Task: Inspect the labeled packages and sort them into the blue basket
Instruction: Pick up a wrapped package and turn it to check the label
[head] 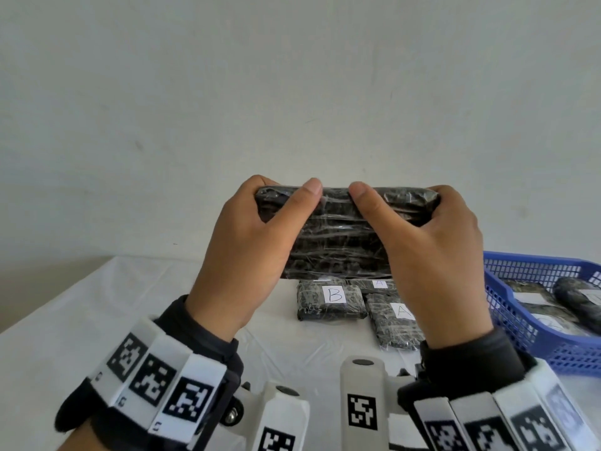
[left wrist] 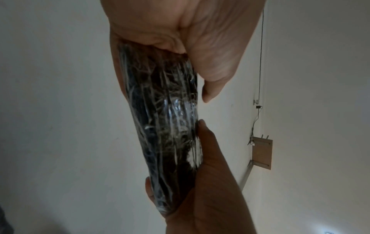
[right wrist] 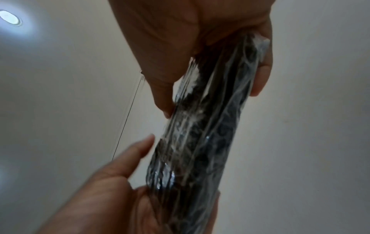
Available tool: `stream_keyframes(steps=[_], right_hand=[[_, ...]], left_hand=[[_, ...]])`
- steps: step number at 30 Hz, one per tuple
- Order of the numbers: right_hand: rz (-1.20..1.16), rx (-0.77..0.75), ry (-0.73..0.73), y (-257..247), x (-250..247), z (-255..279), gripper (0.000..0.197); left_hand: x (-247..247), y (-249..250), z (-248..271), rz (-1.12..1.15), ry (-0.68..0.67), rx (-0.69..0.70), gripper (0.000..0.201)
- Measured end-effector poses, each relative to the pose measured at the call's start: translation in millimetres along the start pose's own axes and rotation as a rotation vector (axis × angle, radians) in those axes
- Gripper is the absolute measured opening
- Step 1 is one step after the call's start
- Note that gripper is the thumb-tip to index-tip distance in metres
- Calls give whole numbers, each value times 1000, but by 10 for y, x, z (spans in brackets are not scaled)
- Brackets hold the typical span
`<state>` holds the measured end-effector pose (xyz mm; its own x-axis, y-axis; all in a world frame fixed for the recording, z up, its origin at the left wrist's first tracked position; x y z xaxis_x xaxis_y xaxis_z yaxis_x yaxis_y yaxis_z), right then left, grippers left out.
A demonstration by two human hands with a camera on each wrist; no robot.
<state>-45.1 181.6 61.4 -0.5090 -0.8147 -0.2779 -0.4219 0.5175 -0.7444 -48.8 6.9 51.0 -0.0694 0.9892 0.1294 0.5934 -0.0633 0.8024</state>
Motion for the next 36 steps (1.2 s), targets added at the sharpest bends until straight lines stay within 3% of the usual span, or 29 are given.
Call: stream_keyframes(steps=[5, 10, 13, 15, 18, 22, 25, 29, 36], right_hand=[[78, 49, -25, 4, -1, -2, 74], [79, 63, -38, 16, -10, -18, 73], [46, 70, -59, 28, -35, -37, 62], [-53, 89, -61, 35, -60, -58, 50], [-104, 32, -17, 51, -71, -80, 52], [-148, -56, 29, 45, -24, -58, 55], [-154, -39, 52, 68, -16, -68, 54], [-145, 0, 103, 91, 7, -66, 34], [35, 23, 165, 14, 15, 8, 59]], left_hand=[[14, -30, 9, -71, -6, -17, 39], [20, -48, 1, -9, -28, -68, 27], [-20, -34, -21, 122, -39, -144, 26], [-46, -24, -47, 177, -16, -119, 26], [-50, -48, -56, 267, 74, -89, 26], [-28, -50, -38, 200, 29, -85, 33], [-32, -27, -39, 185, -17, -113, 26], [-11, -25, -19, 199, -12, -104, 31], [73, -35, 49, 108, 11, 38, 37]])
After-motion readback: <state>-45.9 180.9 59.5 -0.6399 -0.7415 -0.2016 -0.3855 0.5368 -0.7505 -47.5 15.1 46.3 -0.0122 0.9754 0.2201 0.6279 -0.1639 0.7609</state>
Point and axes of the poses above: each hand's wrist, its own z-axis away from the middle knuckle, its own x-axis out of the palm, y = z × x, the point moved 1 cm from there along -z, towards the middle knuckle, and after that the axes turned 12 degrees about z, right-handed, at the moved point
